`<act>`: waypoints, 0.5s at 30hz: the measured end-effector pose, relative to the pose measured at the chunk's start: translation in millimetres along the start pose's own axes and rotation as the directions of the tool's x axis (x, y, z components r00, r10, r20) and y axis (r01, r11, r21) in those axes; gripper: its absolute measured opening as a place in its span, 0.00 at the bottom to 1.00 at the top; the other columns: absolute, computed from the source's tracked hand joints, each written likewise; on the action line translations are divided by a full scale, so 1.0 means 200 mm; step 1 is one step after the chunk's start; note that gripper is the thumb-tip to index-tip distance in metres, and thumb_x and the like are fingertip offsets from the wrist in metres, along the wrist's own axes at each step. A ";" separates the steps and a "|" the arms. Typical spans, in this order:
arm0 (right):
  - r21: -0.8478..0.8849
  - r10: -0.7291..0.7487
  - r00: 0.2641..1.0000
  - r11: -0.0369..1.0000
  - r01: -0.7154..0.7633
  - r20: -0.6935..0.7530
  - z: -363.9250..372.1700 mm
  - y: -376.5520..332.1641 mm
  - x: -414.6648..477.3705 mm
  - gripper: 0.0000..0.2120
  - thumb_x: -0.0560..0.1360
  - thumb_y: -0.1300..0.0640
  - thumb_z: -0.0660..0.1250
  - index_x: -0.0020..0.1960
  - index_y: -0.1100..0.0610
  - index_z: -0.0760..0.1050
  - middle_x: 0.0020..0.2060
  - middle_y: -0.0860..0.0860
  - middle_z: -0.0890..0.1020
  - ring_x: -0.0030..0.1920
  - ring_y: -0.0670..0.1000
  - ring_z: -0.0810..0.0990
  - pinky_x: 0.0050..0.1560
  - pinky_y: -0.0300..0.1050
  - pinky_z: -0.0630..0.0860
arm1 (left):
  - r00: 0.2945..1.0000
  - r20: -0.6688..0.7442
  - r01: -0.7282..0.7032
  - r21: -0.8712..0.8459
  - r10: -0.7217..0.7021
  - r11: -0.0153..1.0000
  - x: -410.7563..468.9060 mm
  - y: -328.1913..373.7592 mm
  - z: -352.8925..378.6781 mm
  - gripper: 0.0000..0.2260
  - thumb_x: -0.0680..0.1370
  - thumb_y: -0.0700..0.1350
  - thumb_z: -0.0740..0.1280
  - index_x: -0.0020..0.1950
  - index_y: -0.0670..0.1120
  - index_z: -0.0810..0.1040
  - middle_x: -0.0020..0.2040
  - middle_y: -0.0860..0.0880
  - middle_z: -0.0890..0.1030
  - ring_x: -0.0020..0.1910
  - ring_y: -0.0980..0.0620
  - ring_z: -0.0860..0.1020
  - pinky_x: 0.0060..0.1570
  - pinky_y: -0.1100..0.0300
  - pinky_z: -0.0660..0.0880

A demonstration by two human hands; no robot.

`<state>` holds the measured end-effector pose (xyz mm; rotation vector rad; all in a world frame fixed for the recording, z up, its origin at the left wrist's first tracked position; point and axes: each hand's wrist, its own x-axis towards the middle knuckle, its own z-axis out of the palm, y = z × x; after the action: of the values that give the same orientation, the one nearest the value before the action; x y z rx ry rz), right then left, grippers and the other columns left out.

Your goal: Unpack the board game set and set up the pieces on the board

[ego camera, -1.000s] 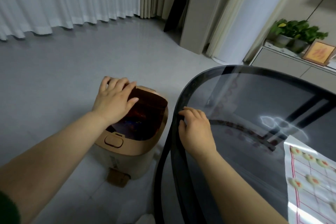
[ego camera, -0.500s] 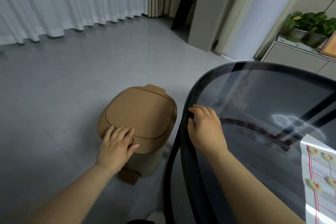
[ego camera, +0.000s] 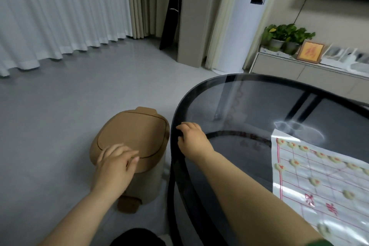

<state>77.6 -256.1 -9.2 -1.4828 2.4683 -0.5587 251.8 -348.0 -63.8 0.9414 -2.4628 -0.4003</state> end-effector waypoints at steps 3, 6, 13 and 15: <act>0.053 0.011 0.998 0.999 -0.007 -0.062 -0.10 0.01 -0.12 0.18 0.78 0.62 0.53 0.67 0.60 0.67 0.66 0.55 0.70 0.68 0.55 0.63 0.66 0.44 0.61 | 0.998 -0.030 -0.056 -0.138 0.052 0.989 0.01 0.25 -0.13 0.12 0.75 0.47 0.62 0.45 0.41 0.83 0.45 0.47 0.81 0.52 0.45 0.76 0.52 0.57 0.65; 0.092 0.047 0.985 0.995 -0.032 -0.168 -0.23 0.07 -0.30 0.16 0.77 0.63 0.54 0.63 0.61 0.71 0.62 0.56 0.74 0.63 0.56 0.68 0.60 0.42 0.64 | 0.986 -0.041 -0.165 -0.288 0.160 0.943 -0.01 0.50 -0.19 0.08 0.77 0.43 0.64 0.49 0.45 0.82 0.45 0.54 0.76 0.51 0.58 0.70 0.48 0.69 0.62; 0.288 0.282 0.881 0.941 -0.177 -0.380 -0.58 0.34 -0.86 0.13 0.76 0.63 0.58 0.58 0.59 0.76 0.58 0.53 0.78 0.58 0.51 0.75 0.50 0.29 0.63 | 0.968 0.054 -0.202 -0.405 0.244 0.892 -0.11 0.96 -0.01 0.09 0.77 0.43 0.62 0.51 0.46 0.81 0.46 0.56 0.76 0.51 0.53 0.75 0.48 0.63 0.67; 0.285 0.352 0.835 0.926 -0.247 -0.422 -0.65 0.46 -1.06 0.12 0.77 0.61 0.58 0.58 0.58 0.76 0.58 0.50 0.78 0.59 0.48 0.74 0.52 0.30 0.63 | 0.959 0.114 -0.200 -0.376 0.260 0.905 -0.16 1.03 0.06 0.09 0.78 0.43 0.61 0.52 0.46 0.80 0.50 0.54 0.77 0.53 0.53 0.75 0.48 0.64 0.66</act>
<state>56.5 -3.6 66.9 -0.9201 2.7941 -1.1955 153.8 -175.5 2.6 0.4734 -2.4834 -0.8407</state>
